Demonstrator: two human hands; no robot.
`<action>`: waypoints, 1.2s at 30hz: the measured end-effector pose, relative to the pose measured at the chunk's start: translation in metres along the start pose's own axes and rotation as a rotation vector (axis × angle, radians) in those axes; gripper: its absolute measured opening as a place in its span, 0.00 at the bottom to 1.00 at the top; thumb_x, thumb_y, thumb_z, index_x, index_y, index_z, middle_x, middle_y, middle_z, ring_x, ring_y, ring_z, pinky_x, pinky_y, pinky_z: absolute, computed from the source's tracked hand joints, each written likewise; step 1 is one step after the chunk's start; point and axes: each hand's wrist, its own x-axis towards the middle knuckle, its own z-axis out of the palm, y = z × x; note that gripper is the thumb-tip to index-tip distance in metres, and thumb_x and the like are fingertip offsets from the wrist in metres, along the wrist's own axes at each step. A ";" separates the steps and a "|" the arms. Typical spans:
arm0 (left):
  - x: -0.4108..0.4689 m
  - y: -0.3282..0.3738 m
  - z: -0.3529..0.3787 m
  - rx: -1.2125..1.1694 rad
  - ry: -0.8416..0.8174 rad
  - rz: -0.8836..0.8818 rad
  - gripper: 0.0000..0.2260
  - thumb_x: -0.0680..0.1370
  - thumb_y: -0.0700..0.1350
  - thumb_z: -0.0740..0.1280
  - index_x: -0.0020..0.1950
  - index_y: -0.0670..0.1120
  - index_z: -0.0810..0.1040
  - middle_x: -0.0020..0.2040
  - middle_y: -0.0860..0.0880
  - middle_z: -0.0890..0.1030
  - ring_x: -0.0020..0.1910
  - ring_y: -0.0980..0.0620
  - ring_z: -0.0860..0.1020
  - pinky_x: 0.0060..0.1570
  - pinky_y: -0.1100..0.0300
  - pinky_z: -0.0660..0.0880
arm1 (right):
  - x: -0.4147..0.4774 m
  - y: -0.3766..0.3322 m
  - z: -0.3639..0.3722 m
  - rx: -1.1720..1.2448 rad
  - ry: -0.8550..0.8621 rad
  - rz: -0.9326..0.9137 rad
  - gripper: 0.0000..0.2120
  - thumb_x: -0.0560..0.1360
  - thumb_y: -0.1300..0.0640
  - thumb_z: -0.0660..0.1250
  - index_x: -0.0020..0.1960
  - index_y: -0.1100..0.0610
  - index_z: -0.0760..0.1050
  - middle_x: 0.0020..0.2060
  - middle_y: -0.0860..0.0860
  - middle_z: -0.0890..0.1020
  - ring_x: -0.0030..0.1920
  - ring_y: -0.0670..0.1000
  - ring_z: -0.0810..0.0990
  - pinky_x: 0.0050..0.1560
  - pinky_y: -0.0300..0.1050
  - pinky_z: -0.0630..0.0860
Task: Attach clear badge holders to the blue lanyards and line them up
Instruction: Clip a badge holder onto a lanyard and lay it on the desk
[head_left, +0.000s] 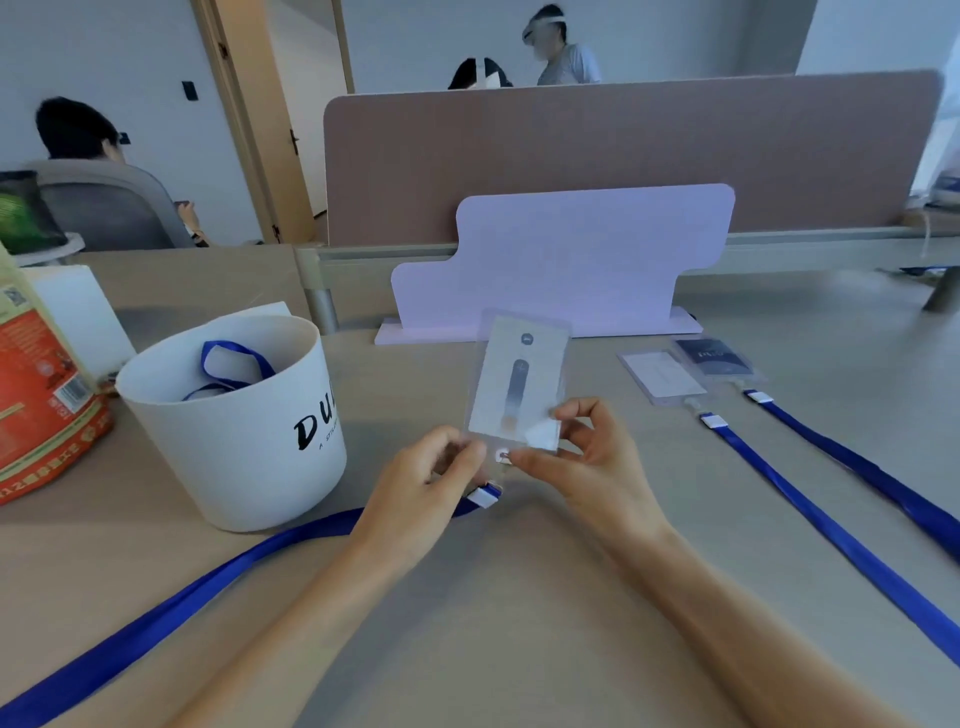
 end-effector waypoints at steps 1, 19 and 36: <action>0.000 0.001 0.000 0.010 0.012 -0.003 0.06 0.79 0.49 0.64 0.49 0.49 0.79 0.40 0.53 0.84 0.40 0.60 0.80 0.47 0.66 0.73 | 0.000 0.000 -0.003 -0.006 -0.003 -0.002 0.19 0.69 0.66 0.74 0.52 0.54 0.68 0.52 0.54 0.80 0.46 0.53 0.85 0.49 0.46 0.80; 0.021 0.061 0.047 -0.103 -0.042 -0.098 0.02 0.77 0.42 0.67 0.45 0.46 0.77 0.46 0.48 0.85 0.28 0.60 0.69 0.31 0.64 0.66 | -0.030 -0.027 -0.064 0.082 0.017 0.195 0.34 0.75 0.60 0.70 0.75 0.51 0.56 0.52 0.52 0.84 0.54 0.52 0.82 0.53 0.47 0.79; 0.079 0.039 0.095 0.598 -0.126 -0.276 0.11 0.70 0.52 0.65 0.32 0.48 0.79 0.38 0.54 0.85 0.45 0.51 0.80 0.54 0.59 0.73 | -0.033 -0.028 -0.106 -0.382 0.044 0.401 0.12 0.83 0.59 0.52 0.59 0.61 0.72 0.43 0.54 0.85 0.37 0.51 0.82 0.53 0.51 0.81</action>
